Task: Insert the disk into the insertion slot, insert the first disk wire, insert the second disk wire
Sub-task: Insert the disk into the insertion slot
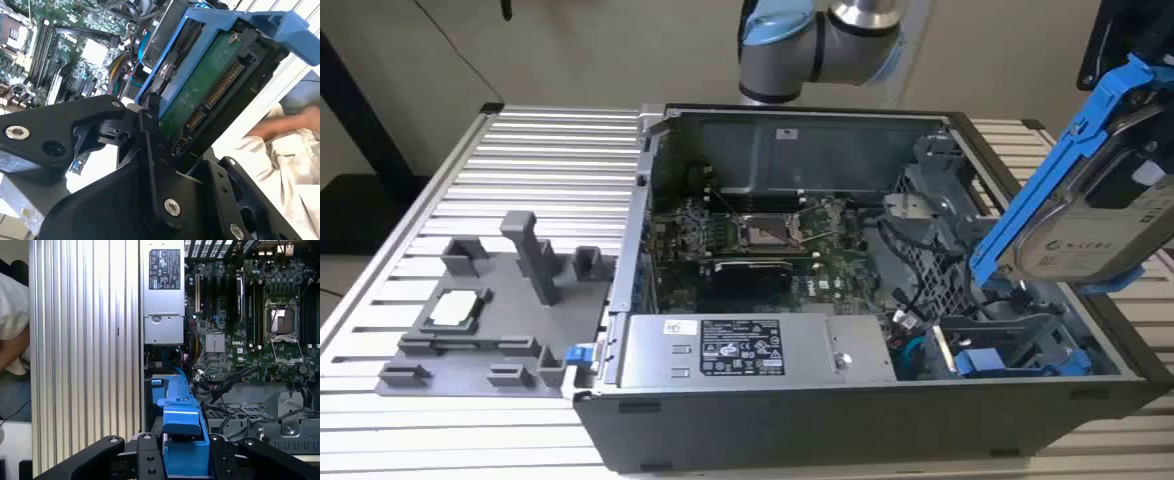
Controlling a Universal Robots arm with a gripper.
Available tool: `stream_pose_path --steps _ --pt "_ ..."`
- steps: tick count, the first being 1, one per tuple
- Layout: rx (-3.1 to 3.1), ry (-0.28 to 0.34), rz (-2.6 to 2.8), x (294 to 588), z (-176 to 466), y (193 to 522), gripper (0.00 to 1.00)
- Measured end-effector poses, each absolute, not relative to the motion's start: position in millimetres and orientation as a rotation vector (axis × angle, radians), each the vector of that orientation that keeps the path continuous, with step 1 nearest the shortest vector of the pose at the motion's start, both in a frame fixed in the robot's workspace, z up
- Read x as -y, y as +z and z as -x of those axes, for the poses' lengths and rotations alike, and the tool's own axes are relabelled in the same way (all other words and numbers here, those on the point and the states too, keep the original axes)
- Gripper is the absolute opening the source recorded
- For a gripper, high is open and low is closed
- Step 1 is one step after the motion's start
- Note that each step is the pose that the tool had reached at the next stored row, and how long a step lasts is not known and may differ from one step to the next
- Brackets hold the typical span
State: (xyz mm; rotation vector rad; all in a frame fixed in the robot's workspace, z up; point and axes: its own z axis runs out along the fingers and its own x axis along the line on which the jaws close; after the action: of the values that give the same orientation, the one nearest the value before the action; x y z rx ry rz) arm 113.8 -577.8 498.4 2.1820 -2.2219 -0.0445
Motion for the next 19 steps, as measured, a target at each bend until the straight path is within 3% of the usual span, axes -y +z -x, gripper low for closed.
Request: stream_pose_path --steps 19 --pt "2.223 -0.045 -2.183 578 -115 488 0.33"
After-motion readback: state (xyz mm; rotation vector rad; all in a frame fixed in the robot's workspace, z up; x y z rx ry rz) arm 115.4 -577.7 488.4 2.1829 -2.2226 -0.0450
